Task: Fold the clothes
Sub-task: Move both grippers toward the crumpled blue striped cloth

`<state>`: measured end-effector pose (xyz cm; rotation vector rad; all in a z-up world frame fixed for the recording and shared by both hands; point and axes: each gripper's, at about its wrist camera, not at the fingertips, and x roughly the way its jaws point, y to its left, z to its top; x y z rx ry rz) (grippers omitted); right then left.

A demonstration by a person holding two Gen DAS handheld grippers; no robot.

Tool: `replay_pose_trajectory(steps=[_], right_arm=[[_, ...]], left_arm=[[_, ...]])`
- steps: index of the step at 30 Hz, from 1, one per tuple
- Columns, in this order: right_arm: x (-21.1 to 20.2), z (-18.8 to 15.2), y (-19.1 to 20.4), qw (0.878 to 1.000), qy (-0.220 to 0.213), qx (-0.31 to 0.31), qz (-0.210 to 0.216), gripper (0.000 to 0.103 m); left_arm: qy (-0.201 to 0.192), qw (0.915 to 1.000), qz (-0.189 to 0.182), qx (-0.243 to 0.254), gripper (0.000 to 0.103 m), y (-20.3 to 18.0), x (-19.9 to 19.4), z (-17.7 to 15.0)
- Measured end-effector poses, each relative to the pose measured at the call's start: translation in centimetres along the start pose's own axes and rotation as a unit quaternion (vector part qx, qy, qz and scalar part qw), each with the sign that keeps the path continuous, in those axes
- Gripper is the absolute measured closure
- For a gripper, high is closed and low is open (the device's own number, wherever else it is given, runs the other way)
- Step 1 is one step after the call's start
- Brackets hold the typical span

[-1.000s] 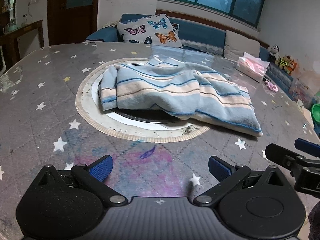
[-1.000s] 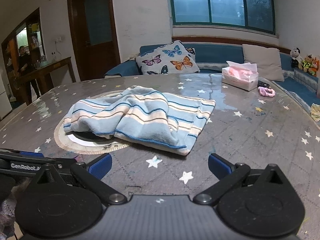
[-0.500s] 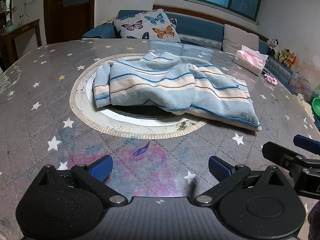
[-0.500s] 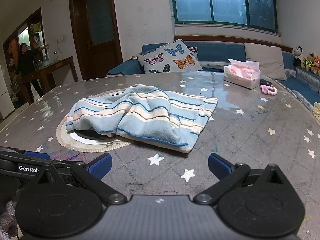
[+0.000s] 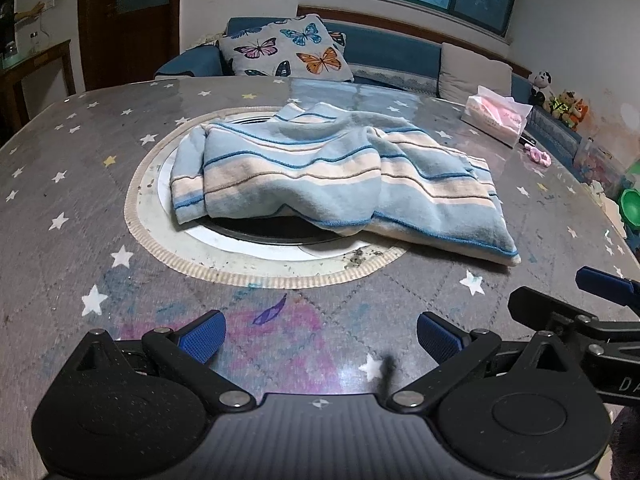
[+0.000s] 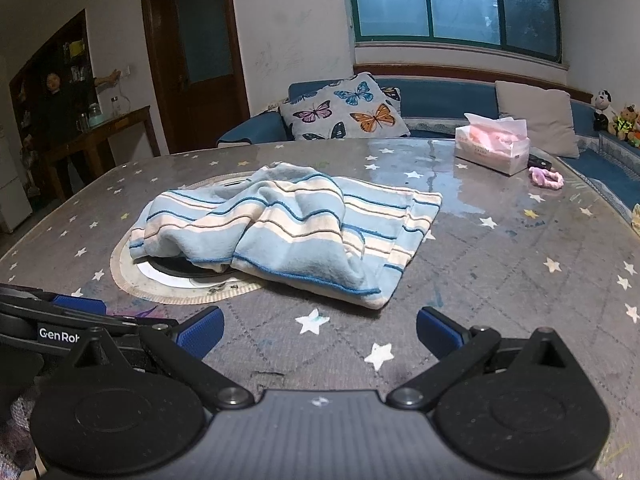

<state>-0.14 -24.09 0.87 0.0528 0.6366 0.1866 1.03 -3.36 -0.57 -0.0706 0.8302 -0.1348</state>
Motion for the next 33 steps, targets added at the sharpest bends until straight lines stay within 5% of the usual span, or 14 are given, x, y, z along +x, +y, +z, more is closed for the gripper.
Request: replay_pose_trajectory(steps=[33], right_arm=[[3.7, 2.8, 0.7, 0.999, 0.017, -0.033, 0.010, 0.000]], left_arm=[[0.002, 1.0000, -0.003, 0.002, 0.000, 2.2, 2.1, 3.9]])
